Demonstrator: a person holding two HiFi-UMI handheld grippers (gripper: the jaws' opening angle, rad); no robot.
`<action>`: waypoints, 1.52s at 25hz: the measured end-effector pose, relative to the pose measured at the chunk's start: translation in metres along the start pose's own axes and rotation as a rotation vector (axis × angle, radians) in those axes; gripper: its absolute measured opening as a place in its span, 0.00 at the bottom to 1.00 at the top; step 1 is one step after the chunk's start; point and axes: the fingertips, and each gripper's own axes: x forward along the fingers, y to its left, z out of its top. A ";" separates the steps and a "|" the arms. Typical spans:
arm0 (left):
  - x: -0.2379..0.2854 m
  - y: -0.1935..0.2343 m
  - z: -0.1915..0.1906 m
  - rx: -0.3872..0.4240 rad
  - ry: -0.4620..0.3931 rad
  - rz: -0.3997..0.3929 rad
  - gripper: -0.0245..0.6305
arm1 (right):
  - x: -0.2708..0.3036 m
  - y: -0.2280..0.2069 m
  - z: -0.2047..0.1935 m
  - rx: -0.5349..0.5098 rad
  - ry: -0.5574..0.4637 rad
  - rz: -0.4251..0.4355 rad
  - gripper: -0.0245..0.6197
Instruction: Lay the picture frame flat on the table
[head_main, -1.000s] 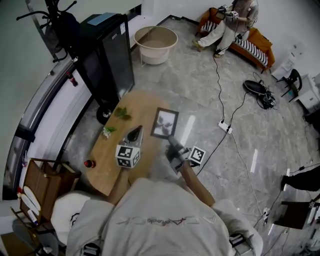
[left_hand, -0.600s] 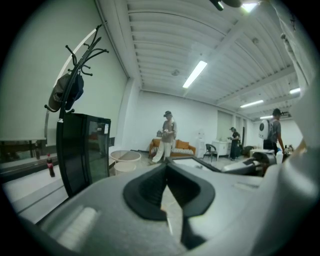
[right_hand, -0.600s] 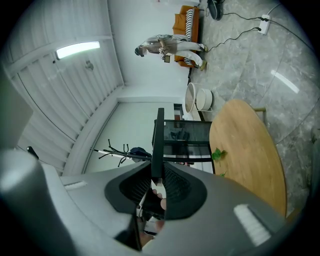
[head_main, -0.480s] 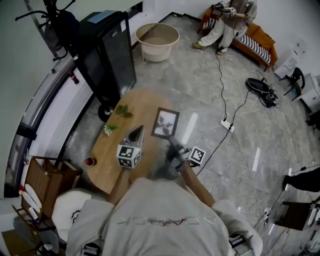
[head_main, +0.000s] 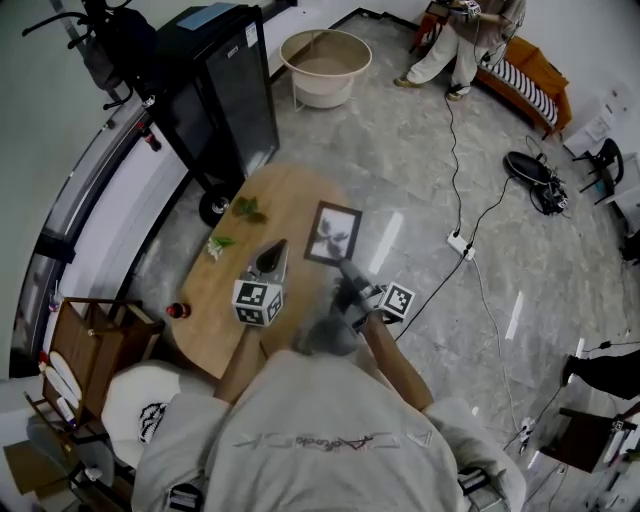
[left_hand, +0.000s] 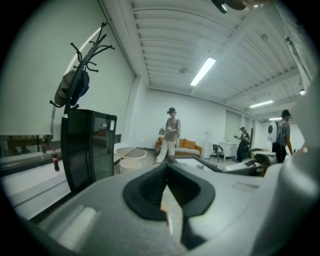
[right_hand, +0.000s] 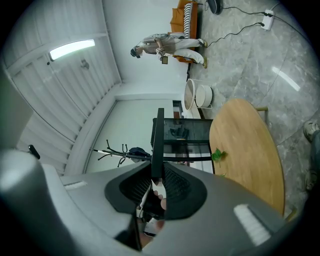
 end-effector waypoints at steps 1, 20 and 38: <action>0.003 0.001 -0.001 -0.002 0.002 0.005 0.04 | 0.002 -0.001 0.004 0.004 0.003 -0.001 0.15; 0.063 0.019 -0.042 -0.047 0.107 0.034 0.04 | 0.027 -0.063 0.062 0.039 0.041 -0.080 0.15; 0.124 0.046 -0.118 -0.116 0.238 0.053 0.04 | 0.053 -0.158 0.092 0.120 0.076 -0.168 0.15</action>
